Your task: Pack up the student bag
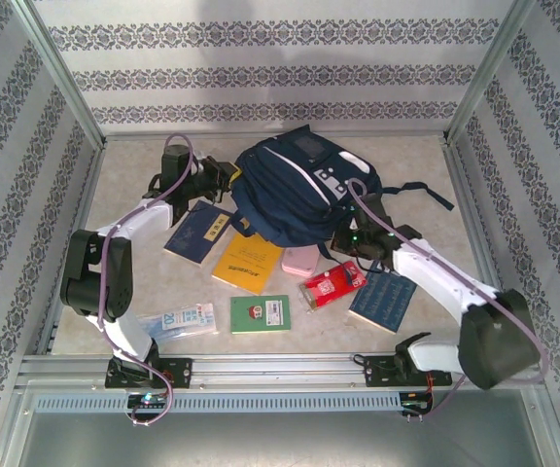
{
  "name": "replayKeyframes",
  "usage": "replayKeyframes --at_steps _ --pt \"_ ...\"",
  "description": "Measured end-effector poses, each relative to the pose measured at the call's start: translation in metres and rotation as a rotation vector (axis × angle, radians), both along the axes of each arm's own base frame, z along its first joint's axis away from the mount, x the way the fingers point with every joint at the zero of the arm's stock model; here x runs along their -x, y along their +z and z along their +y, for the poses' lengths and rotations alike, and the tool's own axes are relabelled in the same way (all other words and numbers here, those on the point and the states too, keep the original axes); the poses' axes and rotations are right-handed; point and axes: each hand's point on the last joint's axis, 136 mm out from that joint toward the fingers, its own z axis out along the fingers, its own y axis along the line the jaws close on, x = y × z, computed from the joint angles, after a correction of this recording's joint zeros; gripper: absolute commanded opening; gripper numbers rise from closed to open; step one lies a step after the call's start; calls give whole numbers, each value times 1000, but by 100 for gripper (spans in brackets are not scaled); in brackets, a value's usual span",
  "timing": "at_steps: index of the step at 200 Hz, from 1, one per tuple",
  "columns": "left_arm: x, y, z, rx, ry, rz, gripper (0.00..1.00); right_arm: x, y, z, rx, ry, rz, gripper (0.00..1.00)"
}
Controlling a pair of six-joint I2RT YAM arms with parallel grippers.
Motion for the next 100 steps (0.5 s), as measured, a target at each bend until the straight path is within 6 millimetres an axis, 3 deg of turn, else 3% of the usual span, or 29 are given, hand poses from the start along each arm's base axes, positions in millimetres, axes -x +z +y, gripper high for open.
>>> replayKeyframes --at_steps 24,43,51,76,100 --pt "3 0 -12 -12 -5 -5 0 -25 -15 8 -26 -11 71 0" --pt "10 1 -15 -37 17 -18 0 -50 -14 -1 -22 -44 95 0" --pt "15 2 -13 -51 33 -25 0 -63 -7 -5 -22 -52 89 0" --pt "40 12 -9 -96 81 -65 0 -107 27 -13 -21 -53 0 15" --pt "64 23 -17 -129 102 -112 0 -130 51 -20 -30 -35 -64 27"
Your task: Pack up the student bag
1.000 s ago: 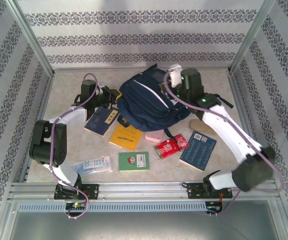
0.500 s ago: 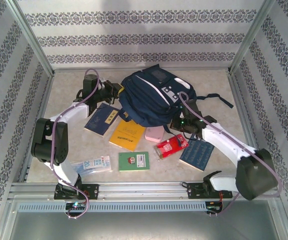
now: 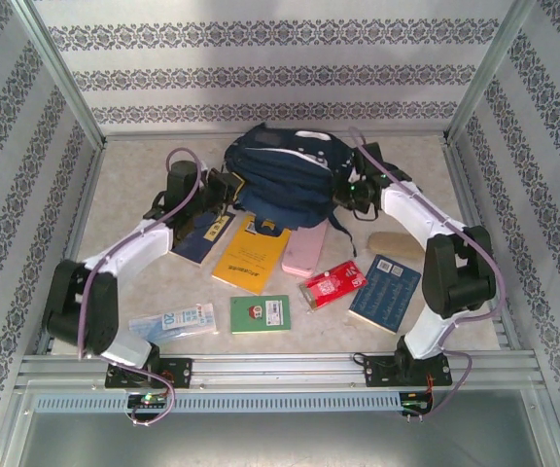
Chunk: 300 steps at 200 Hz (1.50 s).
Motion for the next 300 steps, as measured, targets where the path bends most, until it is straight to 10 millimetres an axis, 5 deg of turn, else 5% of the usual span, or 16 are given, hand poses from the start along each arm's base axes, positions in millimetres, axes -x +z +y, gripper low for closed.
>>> replayKeyframes --at_steps 38,60,81,115,141,178,222,267,300 --pt "8 -16 -27 -67 10 -2 0 -8 -4 -24 49 -33 24 56" --pt "-1 -42 -40 -70 28 26 0 5 0 -42 116 -94 28 57" --pt "-5 -64 -51 -77 53 45 0 25 30 -52 110 -140 -8 56" --pt "5 -68 -71 -102 57 30 0 63 99 -56 -15 -235 -152 54" --pt "11 -65 -80 -95 51 21 0 104 98 -38 -214 -291 -137 65" --pt "14 -65 -87 -93 53 16 0 150 35 19 -417 -347 91 87" --pt "18 -65 -92 -92 57 11 0 158 36 58 -559 -406 132 98" --pt "18 -64 -94 -90 70 4 0 132 27 68 -607 -501 107 94" --pt "19 -65 -95 -100 83 -1 0 119 -2 71 -542 -534 146 43"
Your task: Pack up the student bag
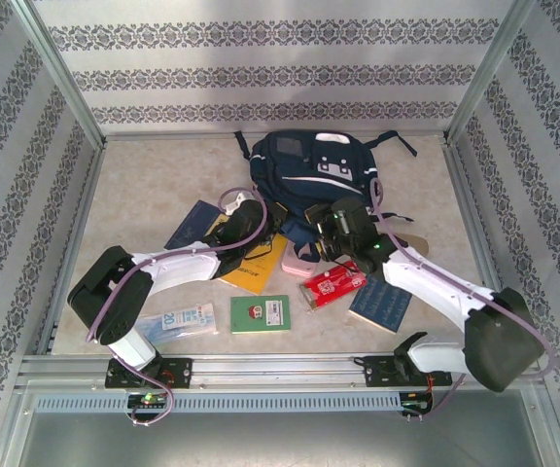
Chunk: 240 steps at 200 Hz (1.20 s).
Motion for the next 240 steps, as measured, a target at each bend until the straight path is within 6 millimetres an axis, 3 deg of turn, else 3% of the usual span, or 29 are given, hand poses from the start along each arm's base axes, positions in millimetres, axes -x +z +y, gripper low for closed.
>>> replayKeyframes --at_steps 15,42,50,79,99,134,150,184,240 --pt "-1 0 1 -3 7 -3 0 -3 -4 -4 27 4 14 21" --pt "2 2 -4 -4 -5 -11 2 -9 5 -11 71 63 -5 0" --pt "4 2 -5 -7 -10 -14 9 -10 10 -14 91 97 -16 0" --pt "10 10 -13 -44 -92 -56 52 -24 23 -30 198 217 -66 0" --pt "20 22 -18 -111 -233 -91 60 -43 32 -45 263 294 -104 0" --pt "12 64 -1 -272 -420 -200 65 -43 39 -66 310 403 -152 0" --pt "10 72 14 -364 -475 -245 62 -41 47 -70 319 459 -165 0" --pt "7 55 29 -545 -593 -241 52 -45 71 -74 296 542 -243 0" --pt "-12 20 44 -650 -769 -263 50 -31 76 -76 239 632 -254 0"
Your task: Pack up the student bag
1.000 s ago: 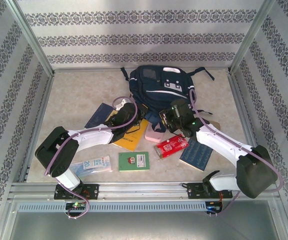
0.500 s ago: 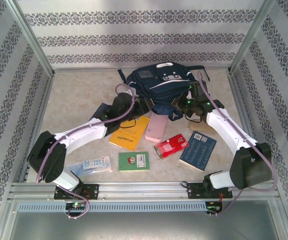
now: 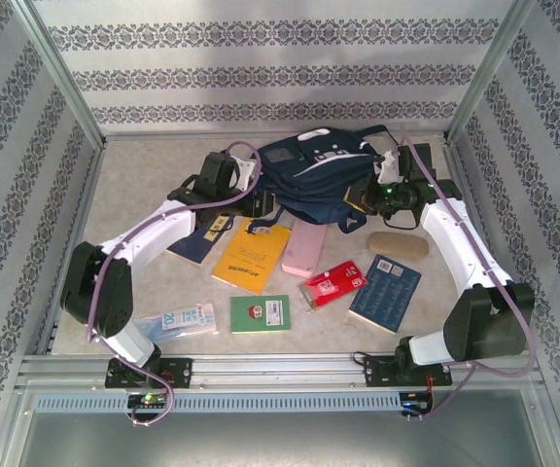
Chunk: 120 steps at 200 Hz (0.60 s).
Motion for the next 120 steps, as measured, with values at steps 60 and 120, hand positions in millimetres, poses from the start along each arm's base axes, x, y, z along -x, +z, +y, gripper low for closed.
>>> replayKeyframes --at_steps 60,120 --pt "-15 -33 9 96 -217 63 47 3 7 2 -59 32 -3 0" --pt "-12 -43 8 203 -284 133 42 2 12 5 -80 44 -19 0"
